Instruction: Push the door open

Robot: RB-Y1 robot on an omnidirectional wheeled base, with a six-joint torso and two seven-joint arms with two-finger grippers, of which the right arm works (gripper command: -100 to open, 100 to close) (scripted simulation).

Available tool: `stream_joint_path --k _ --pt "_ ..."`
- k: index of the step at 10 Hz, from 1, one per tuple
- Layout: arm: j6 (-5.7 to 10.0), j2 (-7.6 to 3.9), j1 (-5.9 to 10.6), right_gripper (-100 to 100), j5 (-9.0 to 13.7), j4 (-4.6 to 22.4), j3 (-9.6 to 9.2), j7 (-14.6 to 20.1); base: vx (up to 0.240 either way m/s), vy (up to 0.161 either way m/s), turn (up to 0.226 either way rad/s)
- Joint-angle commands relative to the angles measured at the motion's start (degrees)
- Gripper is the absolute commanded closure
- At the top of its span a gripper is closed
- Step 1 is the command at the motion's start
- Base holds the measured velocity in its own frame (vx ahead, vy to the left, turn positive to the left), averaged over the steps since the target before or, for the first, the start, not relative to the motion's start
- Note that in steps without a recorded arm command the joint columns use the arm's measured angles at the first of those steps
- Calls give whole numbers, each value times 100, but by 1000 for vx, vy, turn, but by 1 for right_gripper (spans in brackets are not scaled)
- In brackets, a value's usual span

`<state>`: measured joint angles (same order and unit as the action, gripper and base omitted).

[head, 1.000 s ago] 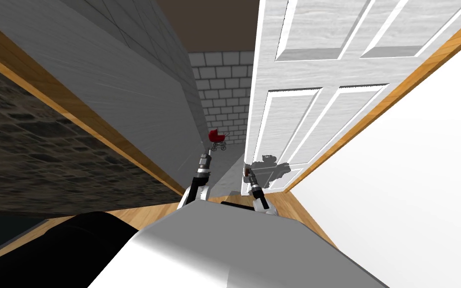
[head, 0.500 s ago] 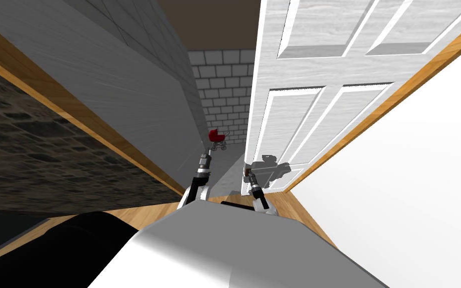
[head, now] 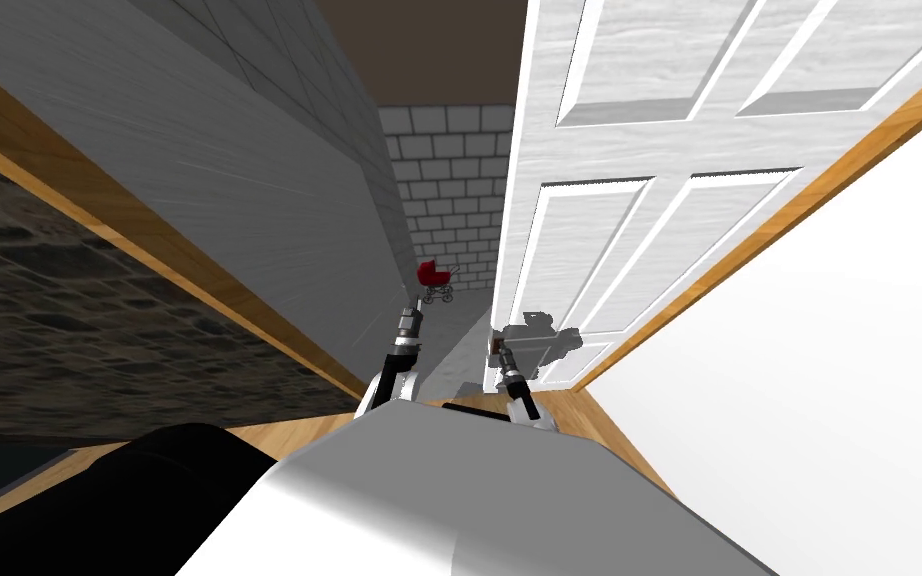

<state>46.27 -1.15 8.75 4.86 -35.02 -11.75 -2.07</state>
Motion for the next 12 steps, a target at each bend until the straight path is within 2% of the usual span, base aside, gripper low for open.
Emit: stream_joint_path --k 1,7,8,12 --pt "-54 -77 -35 100 19 -181 50 -9 120 35 -5" --pt "-52 -241 -8 100 165 -147 381 -101 161 62 -52" --pt "-61 -227 -21 -100 146 -162 312 -66 -62 32 -47" --pt "-100 -179 -24 -100 159 -202 290 -35 -202 9 -20"
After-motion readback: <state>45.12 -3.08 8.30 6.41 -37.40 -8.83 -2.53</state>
